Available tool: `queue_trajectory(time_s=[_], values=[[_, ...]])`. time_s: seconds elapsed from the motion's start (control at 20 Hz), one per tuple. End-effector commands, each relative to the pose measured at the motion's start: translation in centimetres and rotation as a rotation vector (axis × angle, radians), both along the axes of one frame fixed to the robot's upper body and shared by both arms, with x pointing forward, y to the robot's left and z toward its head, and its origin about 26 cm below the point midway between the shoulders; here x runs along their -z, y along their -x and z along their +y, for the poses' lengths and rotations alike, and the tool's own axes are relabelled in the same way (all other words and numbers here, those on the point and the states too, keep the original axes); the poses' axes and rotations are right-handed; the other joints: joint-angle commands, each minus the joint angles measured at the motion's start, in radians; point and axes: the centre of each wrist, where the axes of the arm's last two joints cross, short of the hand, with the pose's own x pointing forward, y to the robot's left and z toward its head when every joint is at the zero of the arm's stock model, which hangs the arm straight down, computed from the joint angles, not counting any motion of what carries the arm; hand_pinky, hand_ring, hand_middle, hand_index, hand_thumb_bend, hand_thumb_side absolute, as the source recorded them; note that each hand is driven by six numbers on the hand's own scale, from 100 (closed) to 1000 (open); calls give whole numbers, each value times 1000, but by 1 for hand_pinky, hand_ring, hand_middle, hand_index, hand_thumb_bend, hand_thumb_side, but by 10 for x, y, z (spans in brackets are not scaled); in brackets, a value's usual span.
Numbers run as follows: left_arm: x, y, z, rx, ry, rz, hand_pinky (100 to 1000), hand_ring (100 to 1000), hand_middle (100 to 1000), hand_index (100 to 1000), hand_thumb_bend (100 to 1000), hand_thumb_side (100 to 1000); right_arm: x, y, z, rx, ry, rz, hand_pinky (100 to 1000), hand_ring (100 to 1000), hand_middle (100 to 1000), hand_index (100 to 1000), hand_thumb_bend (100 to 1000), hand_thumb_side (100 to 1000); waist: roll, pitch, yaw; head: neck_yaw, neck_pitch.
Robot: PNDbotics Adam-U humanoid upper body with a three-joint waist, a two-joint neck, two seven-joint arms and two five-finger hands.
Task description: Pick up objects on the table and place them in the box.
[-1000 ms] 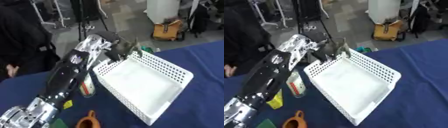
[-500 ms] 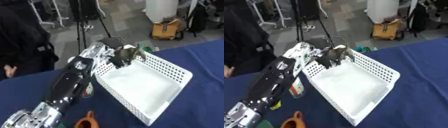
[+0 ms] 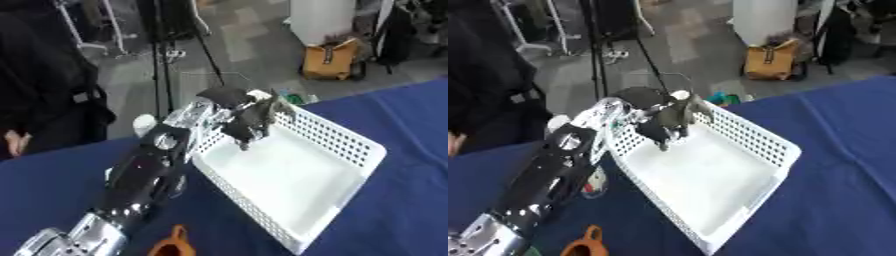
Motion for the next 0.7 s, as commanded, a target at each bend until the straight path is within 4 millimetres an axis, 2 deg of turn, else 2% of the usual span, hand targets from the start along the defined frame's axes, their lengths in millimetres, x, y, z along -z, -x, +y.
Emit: queue_trajectory(time_s=[0.05,0.3,0.7], values=[[-14,1,3,21,0,-16,1000,1000,1000,1000,406,1000,-7,2,1,-16,6,-18,612,632,542,561,100,570,-11,-18,3,2,-10],[-17,2,2,56,-17,14,1000,1000,1000,1000,502,1000,-6,2,2,-21,6,-11,611,631,541,560,100,568,-12,-18,7,2,-9],[-23,4,1,52,-38,7,1000,1000,1000,1000,504,1000,-5,2,2,-28,8,-5,612,630,540,559,100,565,-14,-19,10,3,-8]])
